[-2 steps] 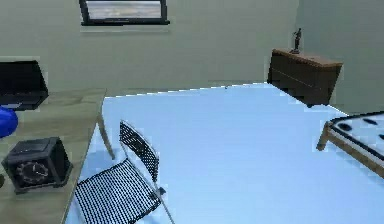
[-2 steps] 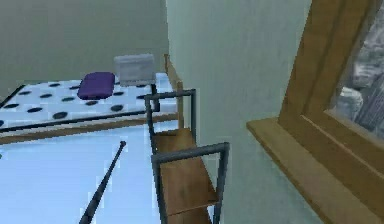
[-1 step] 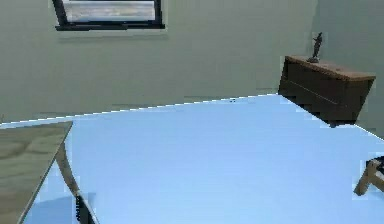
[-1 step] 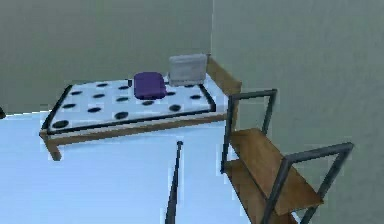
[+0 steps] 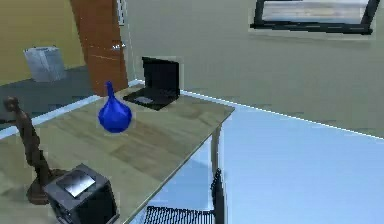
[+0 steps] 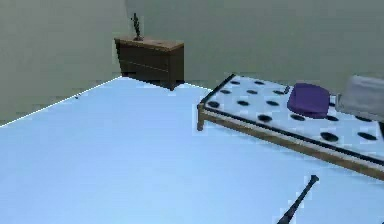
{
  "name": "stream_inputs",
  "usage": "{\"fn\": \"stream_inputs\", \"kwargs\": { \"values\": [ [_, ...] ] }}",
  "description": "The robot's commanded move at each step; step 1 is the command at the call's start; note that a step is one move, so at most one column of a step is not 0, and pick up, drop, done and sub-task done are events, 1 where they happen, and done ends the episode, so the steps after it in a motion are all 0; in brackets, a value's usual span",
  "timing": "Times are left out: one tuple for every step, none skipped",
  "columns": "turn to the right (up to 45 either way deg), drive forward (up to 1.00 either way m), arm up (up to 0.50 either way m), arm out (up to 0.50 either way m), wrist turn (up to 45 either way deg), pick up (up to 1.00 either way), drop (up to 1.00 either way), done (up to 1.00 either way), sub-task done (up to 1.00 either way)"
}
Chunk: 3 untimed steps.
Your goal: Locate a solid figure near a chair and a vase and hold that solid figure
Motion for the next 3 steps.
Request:
{"fn": "stream_inputs", "kwargs": {
  "values": [
    [-45.0,0.0,0.0,0.0,0.0,0.0,0.0,0.0,0.0],
    [-45.0,0.0,0.0,0.0,0.0,0.0,0.0,0.0,0.0],
    [-36.0,0.0,0.0,0.0,0.0,0.0,0.0,0.0,0.0]
  ]
}}
